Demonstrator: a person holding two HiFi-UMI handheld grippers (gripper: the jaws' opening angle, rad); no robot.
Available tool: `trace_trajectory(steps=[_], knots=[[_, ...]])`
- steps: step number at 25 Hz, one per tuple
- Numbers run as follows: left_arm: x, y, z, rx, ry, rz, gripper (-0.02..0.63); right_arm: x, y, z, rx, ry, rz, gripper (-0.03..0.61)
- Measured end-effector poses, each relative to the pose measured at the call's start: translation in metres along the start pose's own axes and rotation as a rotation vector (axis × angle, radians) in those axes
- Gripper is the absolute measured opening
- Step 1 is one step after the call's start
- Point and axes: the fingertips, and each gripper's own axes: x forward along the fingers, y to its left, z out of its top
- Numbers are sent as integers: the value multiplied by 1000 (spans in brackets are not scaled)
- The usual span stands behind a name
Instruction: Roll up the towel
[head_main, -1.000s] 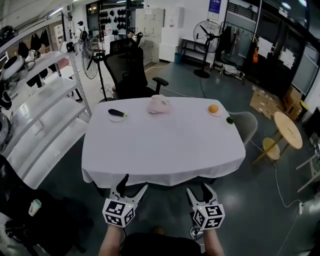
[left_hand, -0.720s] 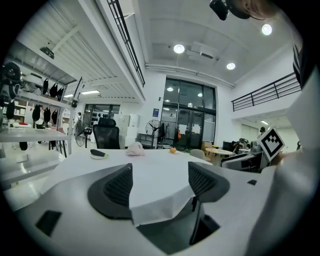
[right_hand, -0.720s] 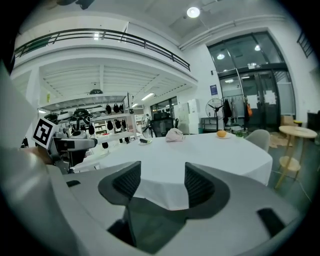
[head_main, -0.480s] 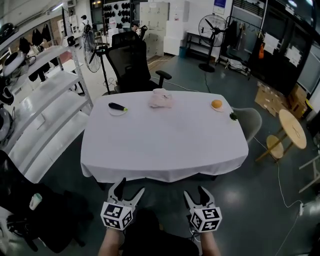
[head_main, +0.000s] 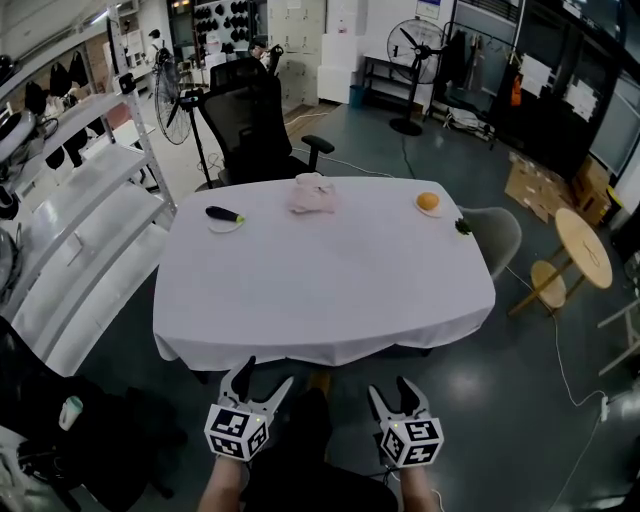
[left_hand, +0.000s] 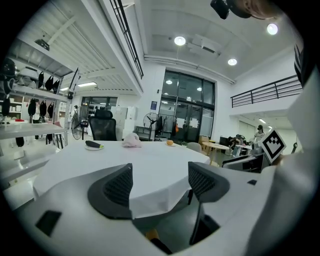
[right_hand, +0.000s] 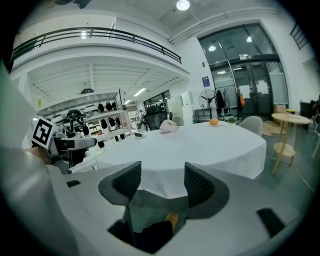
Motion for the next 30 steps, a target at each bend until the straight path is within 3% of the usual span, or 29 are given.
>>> trace_trajectory(steps=[8,21,30], knots=[[52,17,23,-8,-14,4,367,47,-26,40,-9,-8,3,264],[165,58,90,18,-46,-12,367,130,-76,131,-22,-42,-23,261],[214,90,117,26,-62,-9,367,182,-89,168,-30,-57,-19,261]])
